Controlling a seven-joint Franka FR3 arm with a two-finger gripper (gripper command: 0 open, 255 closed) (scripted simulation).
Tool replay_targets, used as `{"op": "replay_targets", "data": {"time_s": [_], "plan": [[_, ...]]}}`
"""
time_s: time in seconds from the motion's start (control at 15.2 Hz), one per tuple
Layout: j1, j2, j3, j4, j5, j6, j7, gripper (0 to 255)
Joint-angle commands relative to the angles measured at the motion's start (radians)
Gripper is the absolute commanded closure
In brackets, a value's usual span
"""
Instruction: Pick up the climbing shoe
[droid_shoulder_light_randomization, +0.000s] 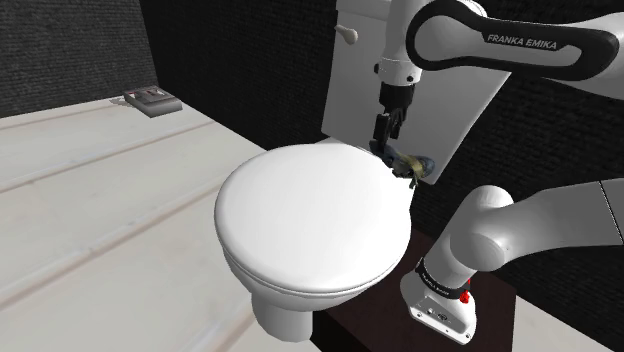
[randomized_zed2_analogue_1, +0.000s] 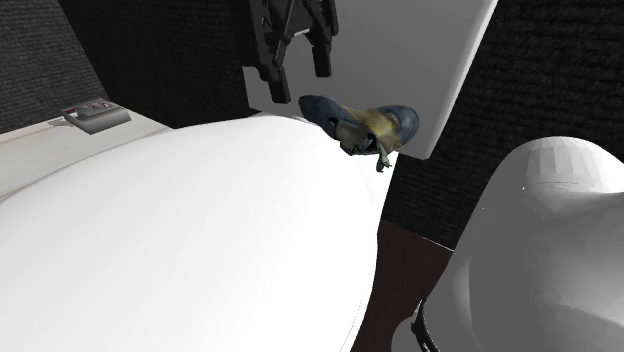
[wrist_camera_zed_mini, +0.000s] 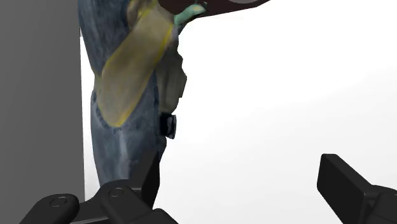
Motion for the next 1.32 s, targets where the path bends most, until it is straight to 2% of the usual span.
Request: {"op": "replay_targets", "data": {"time_s": [0.0, 0.4, 0.92, 1.06, 1.12, 1.25], "plan": [[0.000, 0.000, 0.000, 0.000, 0.000, 0.000, 0.000, 0], [-0.090, -0.403, 0.001, -0.379, -0.235, 0.368, 0.036, 0], [-0.098, -0.438, -0.006, -0.500, -0.258, 0.466, 0.060, 0], [-0.098, -0.438, -0.006, -0.500, -0.258, 0.466, 0.060, 0], [-0.098, -0.439, -0.006, -0.502, -0.257, 0.466, 0.061, 255], [-0.098, -0.440, -0.006, -0.502, -0.257, 0.467, 0.061, 255]]}}
